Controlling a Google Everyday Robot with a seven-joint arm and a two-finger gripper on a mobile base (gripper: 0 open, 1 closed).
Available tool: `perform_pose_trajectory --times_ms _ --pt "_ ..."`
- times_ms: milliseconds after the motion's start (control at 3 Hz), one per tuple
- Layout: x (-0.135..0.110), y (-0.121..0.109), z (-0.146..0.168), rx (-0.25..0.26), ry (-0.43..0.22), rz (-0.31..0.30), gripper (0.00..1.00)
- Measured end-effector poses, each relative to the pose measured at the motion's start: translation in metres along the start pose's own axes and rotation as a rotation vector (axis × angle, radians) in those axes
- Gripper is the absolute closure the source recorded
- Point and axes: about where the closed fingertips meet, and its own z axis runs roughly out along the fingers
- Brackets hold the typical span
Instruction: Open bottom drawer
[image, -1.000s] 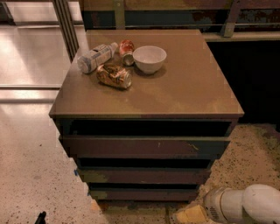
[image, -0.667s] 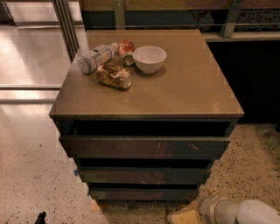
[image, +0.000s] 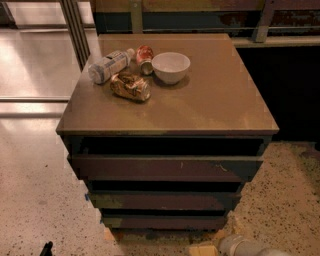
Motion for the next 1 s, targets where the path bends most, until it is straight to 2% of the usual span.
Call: perform_pose_trajectory --times_ms 333,667,1000 --pt "0.0148 -0.0034 0.0345 -0.004 0.024 0.031 0.0" --pt "0.0158 -0.0006 0.0388 -0.012 0.028 0.029 0.17" --pt "0.0158 -0.0006 0.0388 -0.012 0.028 0.029 0.41"
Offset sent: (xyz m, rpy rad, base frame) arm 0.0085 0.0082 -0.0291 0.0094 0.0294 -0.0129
